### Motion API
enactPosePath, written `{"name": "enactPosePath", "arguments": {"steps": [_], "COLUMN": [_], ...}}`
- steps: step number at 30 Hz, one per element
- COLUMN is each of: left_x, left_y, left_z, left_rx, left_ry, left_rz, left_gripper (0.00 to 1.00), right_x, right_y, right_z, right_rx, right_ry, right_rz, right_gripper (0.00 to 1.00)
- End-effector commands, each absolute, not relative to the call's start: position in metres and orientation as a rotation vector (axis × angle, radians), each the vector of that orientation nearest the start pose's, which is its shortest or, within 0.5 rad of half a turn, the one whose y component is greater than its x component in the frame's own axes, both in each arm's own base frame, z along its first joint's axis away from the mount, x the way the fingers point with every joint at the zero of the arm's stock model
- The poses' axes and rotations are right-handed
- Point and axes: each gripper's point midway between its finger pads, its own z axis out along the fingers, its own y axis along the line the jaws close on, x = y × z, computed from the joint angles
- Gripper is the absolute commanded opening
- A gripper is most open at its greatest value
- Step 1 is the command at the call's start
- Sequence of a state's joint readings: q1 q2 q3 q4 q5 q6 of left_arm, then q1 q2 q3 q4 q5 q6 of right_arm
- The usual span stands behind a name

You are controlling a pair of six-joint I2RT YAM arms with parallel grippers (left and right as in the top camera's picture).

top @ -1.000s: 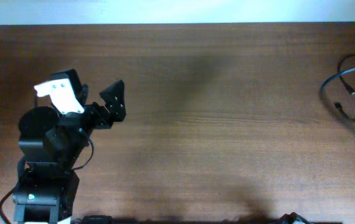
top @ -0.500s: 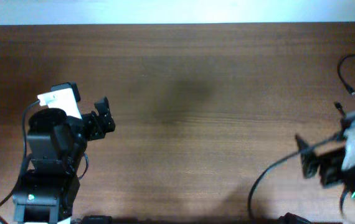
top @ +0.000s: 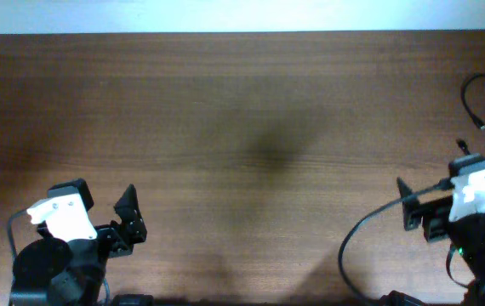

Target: Untangle cables

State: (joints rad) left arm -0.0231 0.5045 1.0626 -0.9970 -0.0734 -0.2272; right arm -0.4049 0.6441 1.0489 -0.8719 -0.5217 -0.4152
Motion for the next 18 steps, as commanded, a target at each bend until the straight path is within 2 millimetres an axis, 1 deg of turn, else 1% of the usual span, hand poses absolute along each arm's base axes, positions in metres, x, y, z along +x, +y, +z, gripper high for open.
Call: {"name": "enactPosePath", "arguments": {"steps": [1, 3, 4, 5, 7, 8, 9, 13, 14, 15, 16, 18], "left_x": [0.183, 0.177, 0.173, 0.17, 0.17, 0.17, 0.17, 0.17, 0.17, 0.17, 0.17, 0.17], "left_y": [0.03, 0.05, 0.059, 0.064, 0.064, 0.064, 0.064, 0.064, 0.064, 0.064, 0.064, 0.064], "left_z": [0.317, 0.316, 0.313, 0.312, 0.312, 0.313, 0.313, 0.313, 0.313, 0.313, 0.313, 0.313], "left_rx": [-0.346, -0.503, -0.592, -0.634, -0.638, -0.638, -0.638, -0.638, -0.638, -0.638, -0.638, -0.638], "left_ry": [1.978, 1.948, 1.932, 1.922, 1.92, 1.918, 1.916, 1.916, 1.916, 1.917, 1.917, 1.917], "left_rz": [0.035, 0.1, 0.123, 0.138, 0.143, 0.142, 0.141, 0.141, 0.141, 0.141, 0.141, 0.141], "left_gripper": [0.91, 0.91, 0.92, 0.93, 0.95, 0.97, 0.99, 0.99, 0.99, 0.99, 0.99, 0.99], "right_x": [0.249, 0.258, 0.26, 0.262, 0.268, 0.269, 0.27, 0.283, 0.284, 0.284, 0.284, 0.279], "right_y": [-0.032, -0.056, -0.065, -0.07, -0.07, -0.071, -0.071, -0.077, -0.077, -0.076, -0.076, -0.074], "right_z": [0.299, 0.283, 0.276, 0.27, 0.26, 0.248, 0.241, 0.21, 0.207, 0.209, 0.216, 0.242], "right_rx": [0.026, 0.222, 0.27, 0.286, 0.293, 0.307, 0.316, 0.348, 0.333, 0.329, 0.319, 0.289], "right_ry": [2.043, 2.102, 2.127, 2.15, 2.188, 2.237, 2.266, 2.372, 2.388, 2.378, 2.348, 2.254], "right_rz": [0.091, 0.053, 0.014, 0.0, 0.023, 0.041, 0.05, 0.084, 0.083, 0.084, 0.076, 0.046], "right_gripper": [0.99, 0.99, 0.99, 0.99, 0.99, 0.99, 0.99, 0.99, 0.99, 0.99, 0.99, 0.99]}}
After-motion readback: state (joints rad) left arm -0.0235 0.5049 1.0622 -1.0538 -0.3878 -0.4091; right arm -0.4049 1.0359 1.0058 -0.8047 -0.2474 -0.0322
